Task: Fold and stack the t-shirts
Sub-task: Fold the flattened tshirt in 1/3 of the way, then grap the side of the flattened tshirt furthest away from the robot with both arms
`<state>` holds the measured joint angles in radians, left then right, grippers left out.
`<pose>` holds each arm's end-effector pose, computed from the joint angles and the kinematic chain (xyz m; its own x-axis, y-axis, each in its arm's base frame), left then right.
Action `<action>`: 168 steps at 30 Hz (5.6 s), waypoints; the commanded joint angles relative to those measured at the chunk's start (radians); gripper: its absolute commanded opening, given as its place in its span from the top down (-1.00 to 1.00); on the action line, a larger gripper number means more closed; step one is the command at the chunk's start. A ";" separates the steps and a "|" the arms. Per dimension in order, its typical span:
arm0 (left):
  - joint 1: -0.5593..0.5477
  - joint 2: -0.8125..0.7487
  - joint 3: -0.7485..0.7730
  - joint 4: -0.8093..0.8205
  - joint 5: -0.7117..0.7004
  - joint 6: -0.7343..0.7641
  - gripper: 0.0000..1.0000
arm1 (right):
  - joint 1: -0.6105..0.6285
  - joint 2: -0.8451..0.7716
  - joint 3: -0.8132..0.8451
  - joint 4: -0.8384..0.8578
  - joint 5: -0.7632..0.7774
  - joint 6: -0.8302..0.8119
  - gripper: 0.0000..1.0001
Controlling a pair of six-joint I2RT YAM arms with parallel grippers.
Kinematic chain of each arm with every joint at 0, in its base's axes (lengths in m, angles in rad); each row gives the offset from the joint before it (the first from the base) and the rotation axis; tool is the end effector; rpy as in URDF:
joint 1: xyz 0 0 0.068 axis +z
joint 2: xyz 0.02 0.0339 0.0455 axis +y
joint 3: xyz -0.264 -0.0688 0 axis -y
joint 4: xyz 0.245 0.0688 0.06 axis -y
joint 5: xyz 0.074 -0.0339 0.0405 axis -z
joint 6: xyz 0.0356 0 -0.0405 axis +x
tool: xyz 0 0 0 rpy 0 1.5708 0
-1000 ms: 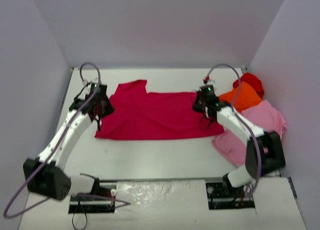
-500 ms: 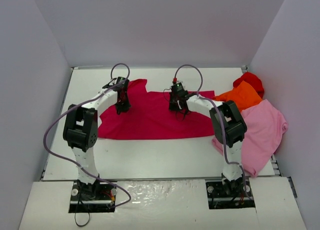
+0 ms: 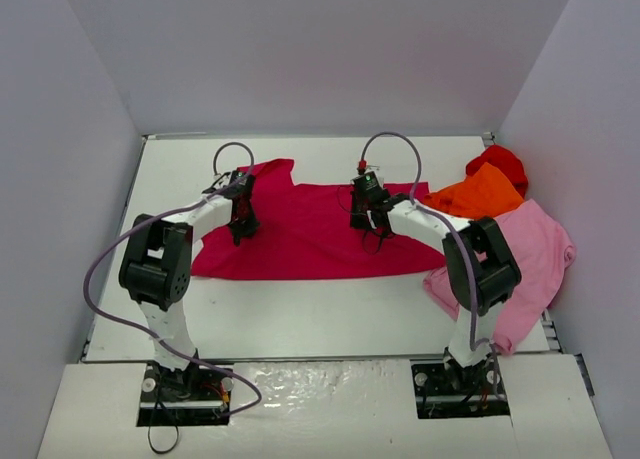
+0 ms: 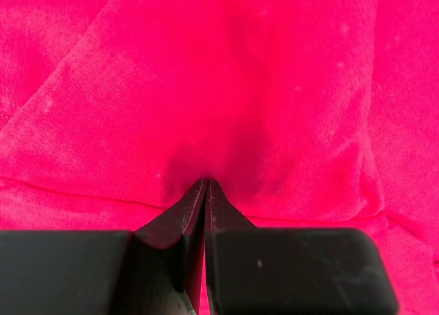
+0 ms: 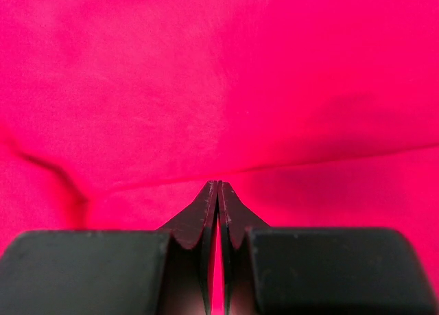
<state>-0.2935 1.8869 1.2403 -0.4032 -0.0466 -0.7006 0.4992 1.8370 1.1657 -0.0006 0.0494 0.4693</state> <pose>0.3722 -0.1107 0.1697 -0.8067 -0.4289 -0.4065 -0.3313 0.8979 -0.2900 0.3558 0.1920 0.1946 -0.6883 0.1392 -0.7119 -0.1490 0.9334 0.3265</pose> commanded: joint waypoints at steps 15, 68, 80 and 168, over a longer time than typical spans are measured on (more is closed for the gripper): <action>0.090 0.061 0.134 -0.323 -0.169 0.035 1.00 | 0.001 -0.332 -0.058 -0.079 0.236 -0.118 1.00; 0.155 -0.230 -0.141 -0.327 -0.052 0.058 1.00 | 0.009 -0.354 -0.365 -0.210 0.138 0.007 1.00; 0.105 -0.392 -0.091 -0.364 -0.164 0.039 1.00 | 0.009 -0.413 -0.261 -0.190 0.101 -0.011 1.00; 0.112 0.419 0.777 -0.377 -0.555 0.493 -0.85 | -0.071 -0.282 -0.035 0.020 -0.033 -0.146 0.32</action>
<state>-0.2035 2.3129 1.9311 -0.7956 -0.5797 -0.2163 0.4324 1.6276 1.1423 0.0078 -0.0114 0.3164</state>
